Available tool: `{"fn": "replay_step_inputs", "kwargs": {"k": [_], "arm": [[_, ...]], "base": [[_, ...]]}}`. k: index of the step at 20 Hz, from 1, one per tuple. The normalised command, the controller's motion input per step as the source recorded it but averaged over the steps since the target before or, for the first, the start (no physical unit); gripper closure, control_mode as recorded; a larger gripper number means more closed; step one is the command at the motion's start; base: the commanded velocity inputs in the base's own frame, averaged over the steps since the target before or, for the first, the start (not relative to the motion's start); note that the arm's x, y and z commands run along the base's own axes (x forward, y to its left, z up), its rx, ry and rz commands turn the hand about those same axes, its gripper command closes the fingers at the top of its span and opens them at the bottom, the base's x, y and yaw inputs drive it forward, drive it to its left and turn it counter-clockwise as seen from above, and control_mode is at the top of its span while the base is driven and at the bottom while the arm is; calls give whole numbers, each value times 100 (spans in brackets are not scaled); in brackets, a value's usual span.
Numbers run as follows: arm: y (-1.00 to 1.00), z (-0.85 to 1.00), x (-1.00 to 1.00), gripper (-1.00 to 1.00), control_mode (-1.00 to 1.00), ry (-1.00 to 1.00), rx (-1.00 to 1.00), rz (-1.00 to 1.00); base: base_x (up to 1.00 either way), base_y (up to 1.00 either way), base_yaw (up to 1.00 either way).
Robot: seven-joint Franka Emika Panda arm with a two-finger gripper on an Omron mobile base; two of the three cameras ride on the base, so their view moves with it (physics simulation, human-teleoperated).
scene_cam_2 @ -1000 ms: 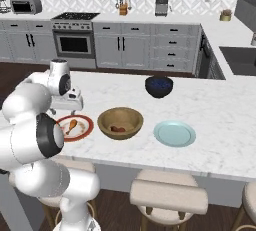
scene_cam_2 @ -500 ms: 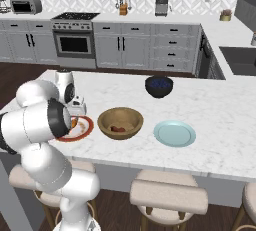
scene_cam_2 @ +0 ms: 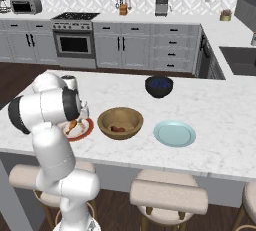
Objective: Pick the chicken drumstick and potato from their plates and place them in the bowl. Then put the bowl in the fridge.
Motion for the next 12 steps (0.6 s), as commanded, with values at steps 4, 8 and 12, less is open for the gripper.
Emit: {"fn": "replay_step_inputs", "kwargs": {"k": [4, 8, 12], "arm": [[0, -27, 40, -100, -100, 0, 0, -5], [0, -26, -14, -100, -100, 0, 0, -6], [0, -7, -26, -100, -100, 0, 0, -11]], "base": [[0, 0, 0], [0, 0, 0], [0, 0, 0]]}}
